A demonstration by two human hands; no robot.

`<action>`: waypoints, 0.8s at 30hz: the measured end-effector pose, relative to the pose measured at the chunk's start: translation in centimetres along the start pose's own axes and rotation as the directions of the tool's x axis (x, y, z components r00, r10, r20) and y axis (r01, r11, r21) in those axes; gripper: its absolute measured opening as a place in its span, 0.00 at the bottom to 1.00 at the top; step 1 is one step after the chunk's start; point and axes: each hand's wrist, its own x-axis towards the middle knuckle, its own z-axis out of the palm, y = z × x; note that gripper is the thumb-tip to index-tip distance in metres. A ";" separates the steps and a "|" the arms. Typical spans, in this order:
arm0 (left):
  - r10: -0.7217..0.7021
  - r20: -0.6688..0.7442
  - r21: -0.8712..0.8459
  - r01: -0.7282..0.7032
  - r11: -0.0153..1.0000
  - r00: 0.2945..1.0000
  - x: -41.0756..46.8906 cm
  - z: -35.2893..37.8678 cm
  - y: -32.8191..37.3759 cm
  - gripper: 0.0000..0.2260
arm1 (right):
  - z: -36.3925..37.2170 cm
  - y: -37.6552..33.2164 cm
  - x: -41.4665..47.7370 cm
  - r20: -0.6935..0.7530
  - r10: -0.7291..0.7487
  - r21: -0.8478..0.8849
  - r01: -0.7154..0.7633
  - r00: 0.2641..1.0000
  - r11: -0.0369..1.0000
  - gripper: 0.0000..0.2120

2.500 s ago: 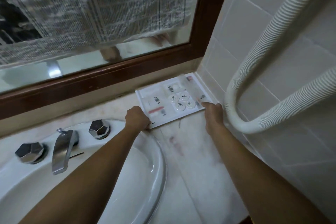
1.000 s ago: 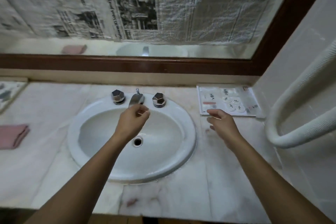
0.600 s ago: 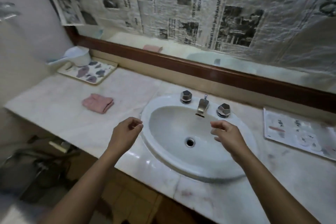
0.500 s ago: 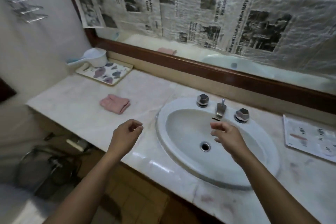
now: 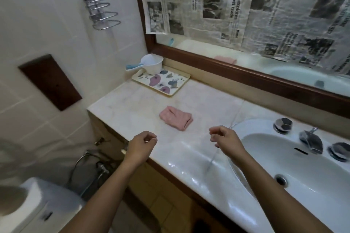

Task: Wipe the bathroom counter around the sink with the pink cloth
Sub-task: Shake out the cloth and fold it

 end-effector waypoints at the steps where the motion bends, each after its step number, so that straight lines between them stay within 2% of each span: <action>1: -0.014 -0.002 0.000 0.014 1.000 1.000 1.0 -0.3 -0.4 0.04 | 0.9 -0.3 1.1 0.017 0.003 -0.015 -0.002 1.000 1.000 0.14; 8: -0.106 0.002 0.053 0.106 0.993 0.994 8.7 -1.0 -2.1 0.03 | 5.9 -0.9 10.1 0.060 0.057 -0.142 -0.048 0.997 0.989 0.14; 15: -0.155 0.057 0.070 0.150 0.986 0.986 15.7 -0.2 -1.8 0.05 | 10.0 -0.2 17.4 0.001 0.211 -0.426 -0.190 0.977 0.884 0.28; 17: -0.142 0.085 0.076 0.136 0.988 0.986 17.6 0.2 -1.5 0.04 | 11.1 0.2 18.5 -0.069 0.210 -0.456 -0.218 0.975 0.863 0.22; 20: -0.108 0.136 0.090 0.096 0.991 0.985 21.8 0.5 -0.8 0.05 | 12.3 -0.4 20.4 -0.141 0.101 -0.497 -0.159 0.985 0.853 0.10; 22: -0.079 0.209 0.106 0.057 0.993 0.975 24.6 0.5 -0.1 0.06 | 12.6 -1.5 21.0 -0.140 0.057 -0.483 -0.118 0.989 0.868 0.08; 24: -0.004 0.315 0.109 -0.032 0.994 0.949 26.8 0.2 1.2 0.11 | 12.4 -4.0 21.1 -0.070 0.016 -0.431 -0.045 0.997 0.901 0.08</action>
